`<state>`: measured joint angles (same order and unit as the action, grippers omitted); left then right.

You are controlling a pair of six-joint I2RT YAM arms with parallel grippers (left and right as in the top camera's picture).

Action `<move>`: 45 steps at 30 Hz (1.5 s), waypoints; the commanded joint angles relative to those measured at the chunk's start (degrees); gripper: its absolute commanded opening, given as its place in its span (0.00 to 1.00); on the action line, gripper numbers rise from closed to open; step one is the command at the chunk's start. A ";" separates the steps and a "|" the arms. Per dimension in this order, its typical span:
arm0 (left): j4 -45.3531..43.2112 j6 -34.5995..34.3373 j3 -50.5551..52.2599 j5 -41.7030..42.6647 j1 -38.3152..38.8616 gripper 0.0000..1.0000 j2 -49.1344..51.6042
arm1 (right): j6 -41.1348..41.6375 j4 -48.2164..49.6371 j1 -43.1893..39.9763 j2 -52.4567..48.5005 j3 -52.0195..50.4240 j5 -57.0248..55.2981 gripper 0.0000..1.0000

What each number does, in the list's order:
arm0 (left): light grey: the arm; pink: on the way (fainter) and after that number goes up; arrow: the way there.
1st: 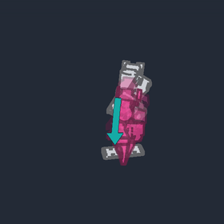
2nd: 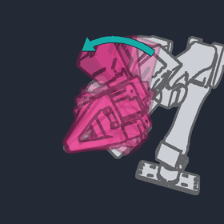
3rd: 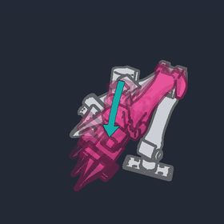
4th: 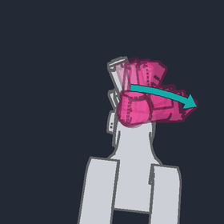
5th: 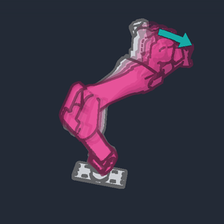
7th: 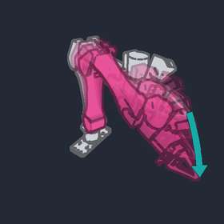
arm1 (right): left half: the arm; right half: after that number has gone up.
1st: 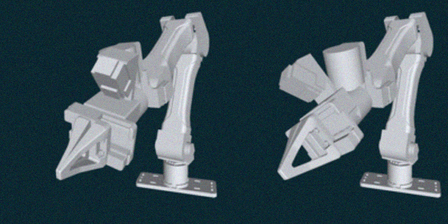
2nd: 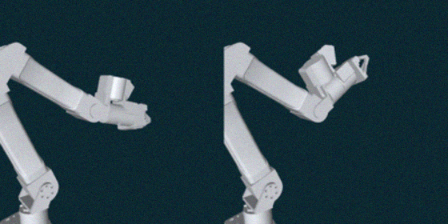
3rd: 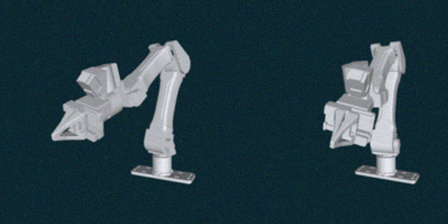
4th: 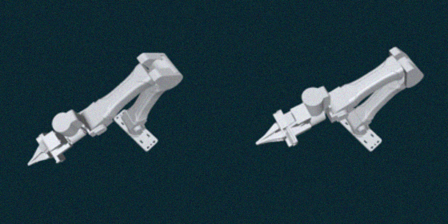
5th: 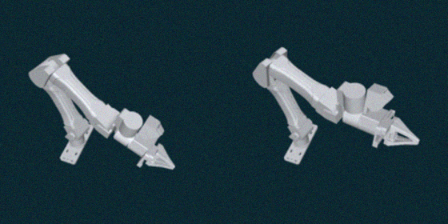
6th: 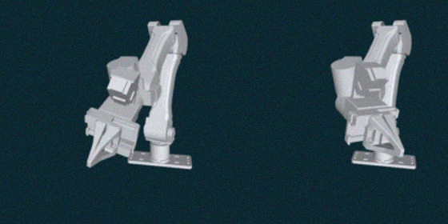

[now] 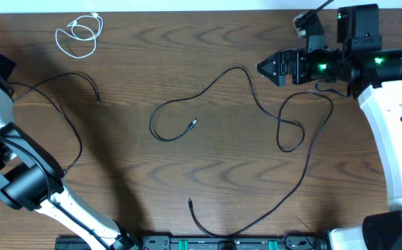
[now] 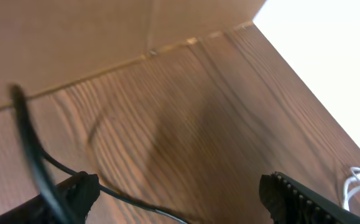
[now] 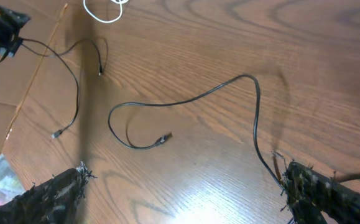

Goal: Untangle cables

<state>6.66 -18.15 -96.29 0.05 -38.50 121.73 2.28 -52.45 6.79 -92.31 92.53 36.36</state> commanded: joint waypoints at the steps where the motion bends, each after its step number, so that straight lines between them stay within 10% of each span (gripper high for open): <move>1: 0.61 1.97 -0.20 1.86 0.15 0.67 0.98 | -0.46 0.13 0.83 0.11 0.35 -1.05 0.99; 5: 0.55 2.51 -0.20 -2.45 0.07 0.08 2.34 | -0.46 -0.33 1.14 0.11 0.35 -1.99 0.99; 12: -3.48 2.93 -0.20 -3.48 0.07 0.07 9.46 | -0.44 -1.18 1.16 0.11 0.35 -2.19 0.99; 15: -4.63 3.45 -0.20 -3.48 0.11 0.13 12.79 | 0.81 -1.16 1.16 0.11 0.35 -2.19 0.99; 21: -4.33 5.49 -0.44 -1.86 0.11 0.66 11.26 | 0.87 -1.38 1.16 0.11 0.35 -2.19 0.99; 27: -3.58 5.14 -0.44 4.79 0.50 0.82 0.48 | 0.81 -1.44 1.16 0.11 0.35 -2.89 0.99; 43: 16.20 2.43 -0.42 11.41 1.36 0.87 -18.01 | -2.19 -4.17 1.16 0.11 0.35 -3.23 0.99; 45: 20.22 2.45 -0.35 10.23 1.36 0.68 -17.66 | -2.21 -4.48 1.16 0.11 0.35 -3.23 0.99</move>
<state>23.92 -15.49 -96.82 8.95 -37.23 103.00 1.78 -56.49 7.49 -92.31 92.53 33.17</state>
